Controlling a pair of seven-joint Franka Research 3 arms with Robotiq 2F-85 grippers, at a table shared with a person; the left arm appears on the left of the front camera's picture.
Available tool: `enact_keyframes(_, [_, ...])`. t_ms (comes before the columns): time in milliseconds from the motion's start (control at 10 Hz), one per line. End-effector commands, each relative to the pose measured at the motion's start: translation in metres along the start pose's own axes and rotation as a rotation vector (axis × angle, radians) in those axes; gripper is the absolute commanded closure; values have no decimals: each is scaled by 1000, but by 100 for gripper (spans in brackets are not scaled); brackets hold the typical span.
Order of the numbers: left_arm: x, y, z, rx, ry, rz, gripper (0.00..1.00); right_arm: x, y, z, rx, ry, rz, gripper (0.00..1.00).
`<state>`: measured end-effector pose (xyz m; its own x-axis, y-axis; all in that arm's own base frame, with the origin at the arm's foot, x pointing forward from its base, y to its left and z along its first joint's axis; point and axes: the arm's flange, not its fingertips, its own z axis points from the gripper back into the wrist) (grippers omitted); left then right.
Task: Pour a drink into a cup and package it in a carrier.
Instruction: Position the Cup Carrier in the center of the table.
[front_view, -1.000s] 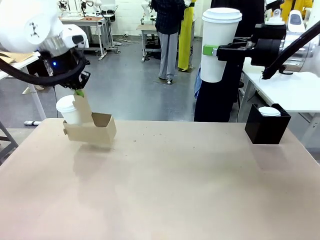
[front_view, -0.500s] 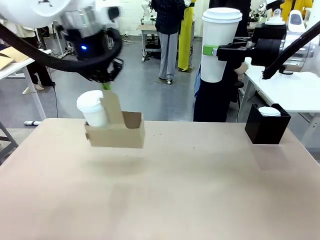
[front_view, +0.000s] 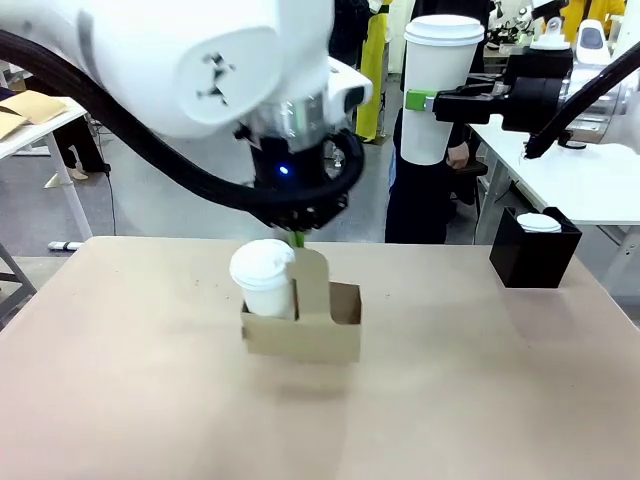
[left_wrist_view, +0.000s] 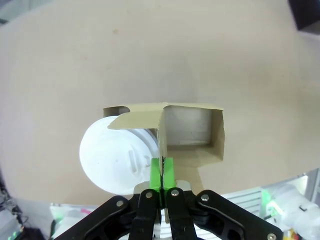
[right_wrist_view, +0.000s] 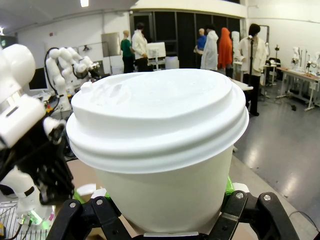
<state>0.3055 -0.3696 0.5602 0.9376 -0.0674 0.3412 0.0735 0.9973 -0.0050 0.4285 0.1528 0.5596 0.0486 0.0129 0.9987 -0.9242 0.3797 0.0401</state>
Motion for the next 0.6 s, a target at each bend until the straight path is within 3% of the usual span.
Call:
enact_keyframes(0, [-2, -11, -19, -19, -46, 18, 98, 2, 1, -1, 3, -7, 2, 19])
enact_keyframes(500, [-7, -43, -68, 33, -10, 24, 98, 2, 1, -1, 3, -7, 2, 19])
